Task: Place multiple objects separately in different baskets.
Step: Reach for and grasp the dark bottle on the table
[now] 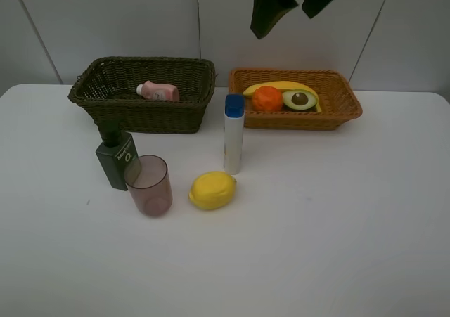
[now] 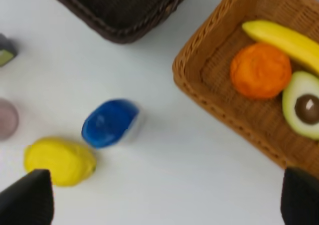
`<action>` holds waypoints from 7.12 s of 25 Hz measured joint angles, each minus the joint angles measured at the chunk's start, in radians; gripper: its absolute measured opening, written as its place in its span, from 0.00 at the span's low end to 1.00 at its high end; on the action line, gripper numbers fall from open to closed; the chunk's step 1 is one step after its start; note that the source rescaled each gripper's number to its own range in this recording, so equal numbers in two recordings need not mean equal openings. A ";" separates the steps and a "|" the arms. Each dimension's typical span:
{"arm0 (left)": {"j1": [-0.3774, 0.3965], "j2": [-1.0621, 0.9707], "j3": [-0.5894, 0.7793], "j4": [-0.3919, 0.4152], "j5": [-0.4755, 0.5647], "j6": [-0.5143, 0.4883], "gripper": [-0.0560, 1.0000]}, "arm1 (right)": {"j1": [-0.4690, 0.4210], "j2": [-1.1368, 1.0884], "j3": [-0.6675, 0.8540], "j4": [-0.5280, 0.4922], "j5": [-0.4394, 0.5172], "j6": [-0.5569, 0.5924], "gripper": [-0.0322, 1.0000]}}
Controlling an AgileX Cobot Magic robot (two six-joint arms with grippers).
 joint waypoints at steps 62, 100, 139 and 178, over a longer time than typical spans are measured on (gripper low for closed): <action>0.000 0.000 0.000 0.000 0.000 0.000 0.95 | -0.253 -1.650 1.170 0.035 -0.163 0.091 0.90; 0.000 0.000 0.000 0.000 0.000 0.000 0.95 | -0.505 -1.650 1.170 0.035 -0.163 0.094 0.90; 0.000 0.618 -0.290 -0.086 -0.094 -0.006 0.95 | -0.505 -1.650 1.170 0.035 -0.163 0.094 0.90; -0.101 1.434 -0.506 -0.194 -0.285 0.198 0.95 | -0.505 -1.650 1.170 0.035 -0.163 0.094 0.90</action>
